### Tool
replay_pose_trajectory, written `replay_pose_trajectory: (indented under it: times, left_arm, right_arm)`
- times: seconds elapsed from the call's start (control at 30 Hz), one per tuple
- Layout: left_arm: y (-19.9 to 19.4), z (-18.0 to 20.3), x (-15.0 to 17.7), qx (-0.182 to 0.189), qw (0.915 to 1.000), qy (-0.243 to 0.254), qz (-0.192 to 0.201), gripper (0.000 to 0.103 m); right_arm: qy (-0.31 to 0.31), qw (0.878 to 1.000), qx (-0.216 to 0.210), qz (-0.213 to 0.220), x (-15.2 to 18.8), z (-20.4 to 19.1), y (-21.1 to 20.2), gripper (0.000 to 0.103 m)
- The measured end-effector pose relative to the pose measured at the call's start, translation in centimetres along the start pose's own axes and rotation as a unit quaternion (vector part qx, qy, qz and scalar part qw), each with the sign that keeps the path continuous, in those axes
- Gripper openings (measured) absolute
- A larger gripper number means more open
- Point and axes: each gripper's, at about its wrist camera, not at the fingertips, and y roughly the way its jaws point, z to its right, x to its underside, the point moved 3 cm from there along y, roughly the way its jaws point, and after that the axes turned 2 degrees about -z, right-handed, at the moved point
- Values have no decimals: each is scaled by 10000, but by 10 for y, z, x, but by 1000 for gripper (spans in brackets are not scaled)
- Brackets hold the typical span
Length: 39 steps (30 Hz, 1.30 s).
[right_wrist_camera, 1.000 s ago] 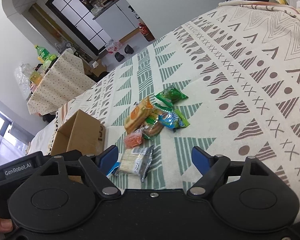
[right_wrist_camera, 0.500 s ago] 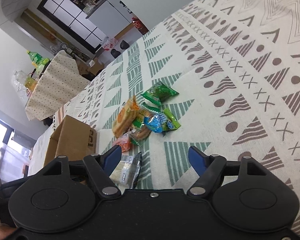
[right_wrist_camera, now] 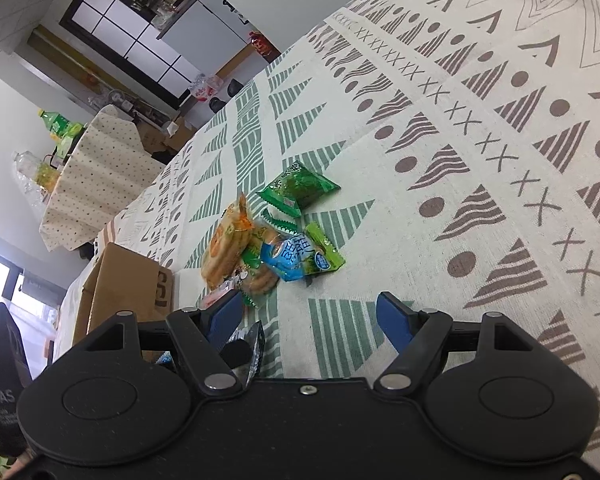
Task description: Organize snacks
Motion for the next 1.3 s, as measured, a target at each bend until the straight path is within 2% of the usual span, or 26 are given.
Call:
replay_pose_trajectory:
  times: [0.2,0.23,0.27,0.3,0.4,1.23,1.27,1.3]
  left_arm:
    - [6,-4,3,-52,10000,-40,3,74]
    - [6,-3,3,-76,10000,-28,27,71]
    - [5,-3,3,-107,9999,-31,39,63]
    - [4,-4,3,-144,9999,-54,65,59]
    - [-1,-5,2,-132,9998,-133,104,53]
    - [-42,-25,-17,-36,9972,-458,584,52]
    - [-43,-26,-17,-38,9971,-466,597,52]
    - [-44,-27,-17,-35,9970,-474,607,52]
  right_arm:
    - [-60,10000,72,-4,-2,-1,10,73]
    - [-79,9999,83,-1,-2,-2,11,73]
    - [-95,9999,79,3,-3,-3,13,73]
    - [-109,9999,63,7,-2,-4,13,73]
    - [-142,9999,66,7,-2,-6,16,73]
    - [-398,9989,177,190,-23,-21,51,73]
    - [-428,9988,202,152,-23,-21,53,72]
    - [-459,9986,237,130,-22,-21,55,64]
